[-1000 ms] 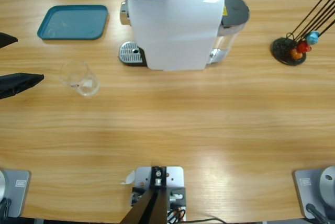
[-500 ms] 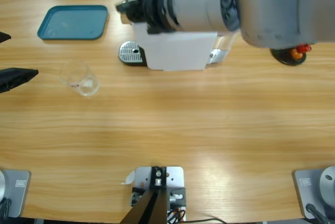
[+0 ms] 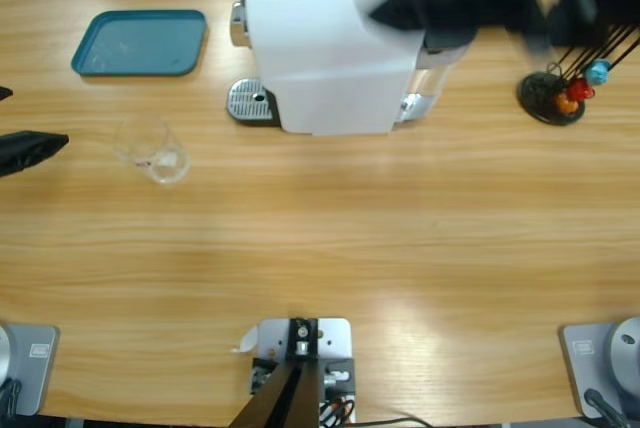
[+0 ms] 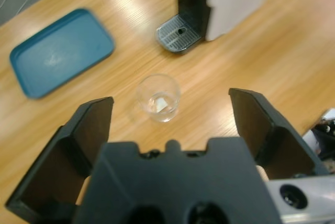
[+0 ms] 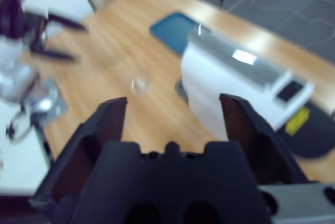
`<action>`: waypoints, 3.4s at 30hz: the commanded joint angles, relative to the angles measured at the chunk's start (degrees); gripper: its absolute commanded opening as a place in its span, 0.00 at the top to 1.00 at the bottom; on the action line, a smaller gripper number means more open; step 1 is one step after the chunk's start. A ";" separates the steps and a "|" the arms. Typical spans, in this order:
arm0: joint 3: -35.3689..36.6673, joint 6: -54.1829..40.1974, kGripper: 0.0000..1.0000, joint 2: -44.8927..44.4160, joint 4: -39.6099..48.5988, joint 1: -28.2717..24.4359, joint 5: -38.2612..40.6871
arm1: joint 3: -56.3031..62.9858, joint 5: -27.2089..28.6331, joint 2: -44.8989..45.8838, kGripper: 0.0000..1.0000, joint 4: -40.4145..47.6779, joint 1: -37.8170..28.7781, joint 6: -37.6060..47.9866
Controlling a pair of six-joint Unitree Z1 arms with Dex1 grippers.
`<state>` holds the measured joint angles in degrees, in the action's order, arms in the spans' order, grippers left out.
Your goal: Pour coffee
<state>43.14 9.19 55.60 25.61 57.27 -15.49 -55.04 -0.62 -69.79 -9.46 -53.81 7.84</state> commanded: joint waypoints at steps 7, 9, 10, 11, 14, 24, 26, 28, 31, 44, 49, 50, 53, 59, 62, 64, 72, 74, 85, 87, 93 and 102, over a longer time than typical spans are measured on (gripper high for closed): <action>-6.25 27.46 0.03 15.54 -0.51 10.48 -7.43 | 15.40 3.27 15.47 0.00 -10.79 -2.18 1.92; -7.32 28.98 0.03 18.39 -3.11 12.23 -10.88 | 15.59 5.72 15.37 0.00 -12.11 -2.18 1.92; -8.08 29.93 0.03 19.48 -4.92 12.78 -12.58 | 15.75 6.30 15.30 0.00 -12.60 -2.18 1.90; -8.66 30.40 0.03 20.21 -6.17 13.06 -13.99 | 16.01 6.58 15.31 0.00 -12.88 -2.18 1.92; -10.29 31.37 0.03 20.79 -6.96 13.13 -18.21 | 17.14 6.61 15.77 0.00 -13.08 -2.18 2.20; -17.18 31.96 0.03 25.56 -23.06 12.87 -19.82 | 17.14 8.71 14.80 0.00 -14.13 -2.18 3.52; -18.15 31.42 0.03 26.81 -25.82 12.87 -20.56 | 16.75 8.71 14.51 0.00 -14.54 -2.18 3.54; -18.08 31.24 0.03 28.26 -26.51 12.87 -21.88 | 16.72 8.71 14.01 0.00 -14.83 -2.18 3.59; -17.73 30.79 0.03 30.07 -27.56 12.87 -22.13 | 16.65 8.71 13.43 0.00 -14.80 -2.18 3.59; -20.33 30.26 0.03 35.08 -36.65 12.45 -25.82 | 16.21 8.44 13.54 0.00 -15.22 -2.18 3.59; -21.03 30.96 0.03 38.27 -41.34 12.08 -26.24 | 16.59 8.35 14.15 0.00 -16.01 -2.18 3.70; -21.26 31.14 0.03 38.93 -42.21 12.02 -26.54 | 16.63 8.35 14.29 0.00 -16.21 -2.18 3.77; -21.70 31.24 0.03 39.76 -44.02 11.46 -26.70 | 16.72 8.35 14.66 0.00 -16.47 -2.18 3.77; -22.00 30.56 0.10 39.78 -44.16 10.25 -26.59 | 17.24 8.44 14.35 0.00 -16.07 -2.18 3.80; -22.47 30.14 0.31 40.25 -44.96 10.14 -26.22 | 17.24 8.44 14.33 0.00 -16.03 -2.18 3.85; -23.42 28.24 0.48 40.25 -47.09 10.14 -25.59 | 17.24 8.42 14.36 0.00 -16.03 -2.18 3.94; -25.16 22.17 0.99 40.01 -48.64 9.77 -23.04 | 17.15 8.44 15.17 0.00 -16.03 -2.18 3.99; -25.25 20.91 1.00 39.39 -48.88 9.74 -22.39 | 17.19 8.46 15.33 0.00 -16.03 -2.18 4.03; -25.04 -18.99 1.00 18.14 -49.85 -9.07 9.58 | 17.42 11.48 17.23 0.00 -14.89 -2.18 3.34; -24.90 -24.48 1.00 15.91 -49.76 -15.05 16.84 | 17.45 11.96 17.74 0.00 -14.62 -2.18 3.20; -21.31 -34.36 1.00 22.59 -50.61 -34.51 46.85 | 18.28 11.92 18.02 0.00 -14.68 -2.18 3.06; -7.16 -44.25 1.00 42.50 -50.66 -43.63 65.24 | 15.13 12.10 19.30 0.01 -18.74 -2.18 1.60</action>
<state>28.89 -30.81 86.37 -24.30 17.99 44.94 -38.76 10.64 -52.94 -25.05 -55.29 11.05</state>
